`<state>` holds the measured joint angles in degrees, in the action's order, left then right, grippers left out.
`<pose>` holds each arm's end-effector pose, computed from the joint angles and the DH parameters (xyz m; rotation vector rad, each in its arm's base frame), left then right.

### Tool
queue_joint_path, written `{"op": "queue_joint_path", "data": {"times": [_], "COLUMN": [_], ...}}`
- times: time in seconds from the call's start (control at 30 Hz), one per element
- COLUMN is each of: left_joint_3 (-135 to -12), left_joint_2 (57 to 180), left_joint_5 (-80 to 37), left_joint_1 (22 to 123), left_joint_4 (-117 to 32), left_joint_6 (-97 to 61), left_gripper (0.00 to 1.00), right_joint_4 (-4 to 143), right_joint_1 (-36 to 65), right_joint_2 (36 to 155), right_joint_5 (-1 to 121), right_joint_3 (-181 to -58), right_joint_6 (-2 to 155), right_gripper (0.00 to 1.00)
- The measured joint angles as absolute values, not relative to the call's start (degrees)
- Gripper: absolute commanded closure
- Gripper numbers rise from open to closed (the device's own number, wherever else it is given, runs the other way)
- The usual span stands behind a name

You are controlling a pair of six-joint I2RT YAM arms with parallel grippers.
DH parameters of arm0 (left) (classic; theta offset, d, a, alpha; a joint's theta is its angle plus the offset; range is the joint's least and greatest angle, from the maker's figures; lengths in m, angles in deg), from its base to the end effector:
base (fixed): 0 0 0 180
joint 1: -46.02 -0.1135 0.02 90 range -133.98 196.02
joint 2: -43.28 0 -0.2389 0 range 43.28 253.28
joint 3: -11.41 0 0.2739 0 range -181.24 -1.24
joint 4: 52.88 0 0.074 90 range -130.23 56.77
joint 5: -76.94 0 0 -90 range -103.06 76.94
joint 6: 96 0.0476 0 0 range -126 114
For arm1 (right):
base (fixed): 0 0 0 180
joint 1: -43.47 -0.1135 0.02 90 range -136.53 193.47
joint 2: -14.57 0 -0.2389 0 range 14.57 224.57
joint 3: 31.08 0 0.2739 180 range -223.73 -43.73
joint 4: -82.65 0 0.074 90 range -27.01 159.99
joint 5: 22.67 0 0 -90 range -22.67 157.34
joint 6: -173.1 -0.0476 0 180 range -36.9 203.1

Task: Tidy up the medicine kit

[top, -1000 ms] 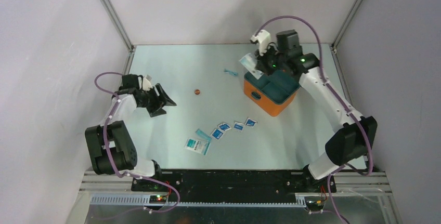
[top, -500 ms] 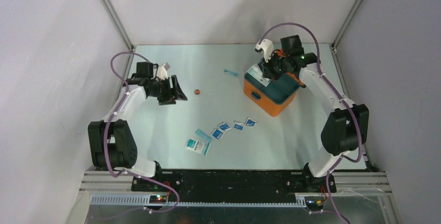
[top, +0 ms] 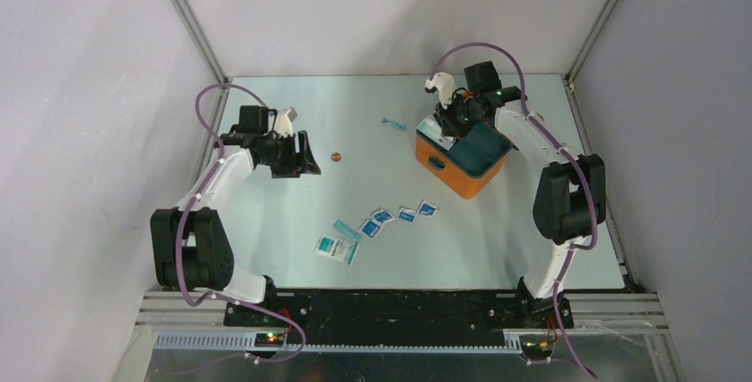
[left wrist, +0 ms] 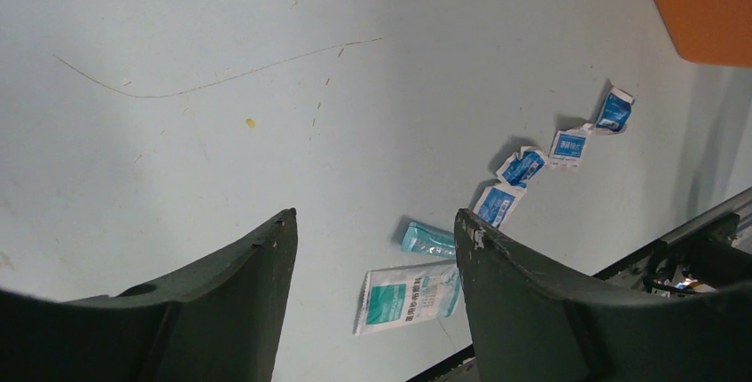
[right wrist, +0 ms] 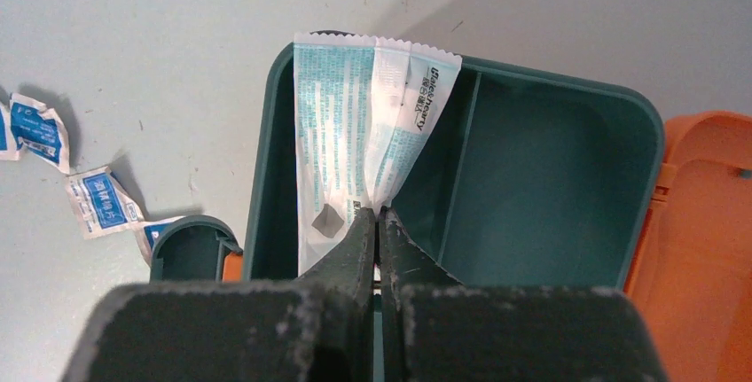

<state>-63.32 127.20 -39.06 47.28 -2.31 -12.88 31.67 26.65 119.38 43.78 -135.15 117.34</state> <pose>0.3234 -0.0280 0.2064 0.0342 2.5817 -0.6429 0.4040 0.1420 0.2486 -1.1909 2.0905 0.3683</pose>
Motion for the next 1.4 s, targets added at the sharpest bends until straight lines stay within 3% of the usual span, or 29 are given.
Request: {"op": "queue_joint_path", "data": {"times": [0.6, 0.67, 0.73, 0.8, 1.17, 1.4], "left_joint_3": [-63.3, -63.3, -63.3, -63.3, -62.9, -60.6], "left_joint_2": [127.2, 127.2, 127.2, 127.2, 127.1, 126.9], "left_joint_5": [-37.1, -37.1, -37.1, -37.1, -35.1, -32.7], "left_joint_1": [47.3, 47.3, 47.3, 47.3, 47.3, 47.3], "left_joint_4": [-2.3, -2.3, -2.3, -2.3, -2.4, -2.4], "left_joint_6": [-11.9, -11.9, -11.9, -11.9, -11.9, -12.0], "left_gripper": [0.29, 0.28, 0.28, 0.28, 0.24, 0.17], "right_joint_4": [34.8, 35.5, 36.1, 36.3, 34.5, 34.5], "right_joint_1": [23.6, 23.5, 23.4, 23.4, 22.0, 17.4], "right_joint_2": [117.4, 117.4, 117.4, 117.4, 116.9, 114.2], "right_joint_5": [51.1, 52.8, 54.4, 55.3, 55.5, 51.2], "right_joint_3": [-128.0, -128.0, -128.0, -128.0, -133.4, -136.0], "right_joint_6": [116.3, 115.8, 115.2, 114.9, 113.5, 112.5], "right_gripper": [1.0, 0.92, 0.66, 0.55, 0.5, 0.41]}}
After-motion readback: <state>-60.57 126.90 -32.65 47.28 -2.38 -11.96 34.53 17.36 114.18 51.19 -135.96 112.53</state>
